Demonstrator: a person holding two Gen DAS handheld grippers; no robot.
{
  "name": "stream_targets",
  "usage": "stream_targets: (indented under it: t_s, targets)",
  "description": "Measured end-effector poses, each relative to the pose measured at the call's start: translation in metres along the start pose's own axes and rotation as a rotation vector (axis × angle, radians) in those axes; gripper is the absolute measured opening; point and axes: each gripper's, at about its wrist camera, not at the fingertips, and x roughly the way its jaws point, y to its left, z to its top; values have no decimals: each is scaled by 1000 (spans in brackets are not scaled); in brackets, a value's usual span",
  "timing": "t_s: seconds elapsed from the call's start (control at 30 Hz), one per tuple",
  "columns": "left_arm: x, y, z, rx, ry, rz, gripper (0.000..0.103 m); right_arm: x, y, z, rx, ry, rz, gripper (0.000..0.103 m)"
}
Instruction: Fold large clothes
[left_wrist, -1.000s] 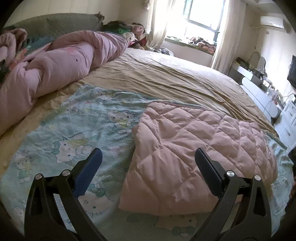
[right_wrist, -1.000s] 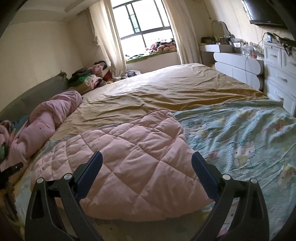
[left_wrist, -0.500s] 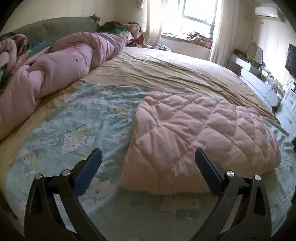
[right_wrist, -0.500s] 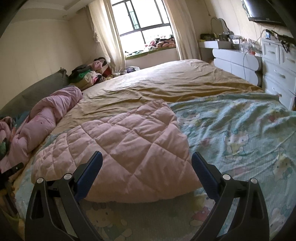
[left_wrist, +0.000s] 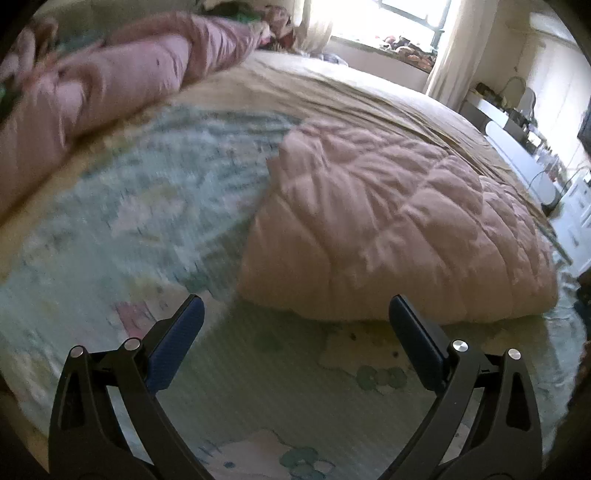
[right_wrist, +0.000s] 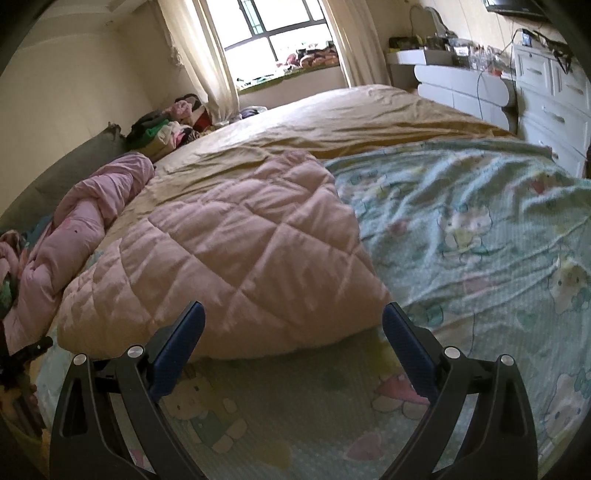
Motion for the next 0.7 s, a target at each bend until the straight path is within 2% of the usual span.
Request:
stream_targets:
  t_s: [0.1, 0.23, 0.37, 0.6, 0.7]
  targets:
    - [11, 8, -7, -45, 52, -32, 94, 4, -7, -6, 19, 25, 4, 96]
    - [24, 22, -11, -148, 109, -114, 94, 13, -18, -13, 49, 76, 10, 96]
    - [33, 32, -12, -212, 133, -163, 94, 25, -31, -19, 103, 123, 31, 96]
    - [47, 43, -8, -357, 160, -294, 94, 59, -50, -10, 241, 195, 131, 96]
    - [60, 45, -3, -391, 186, -311, 94, 78, -58, 2, 311, 211, 179, 96]
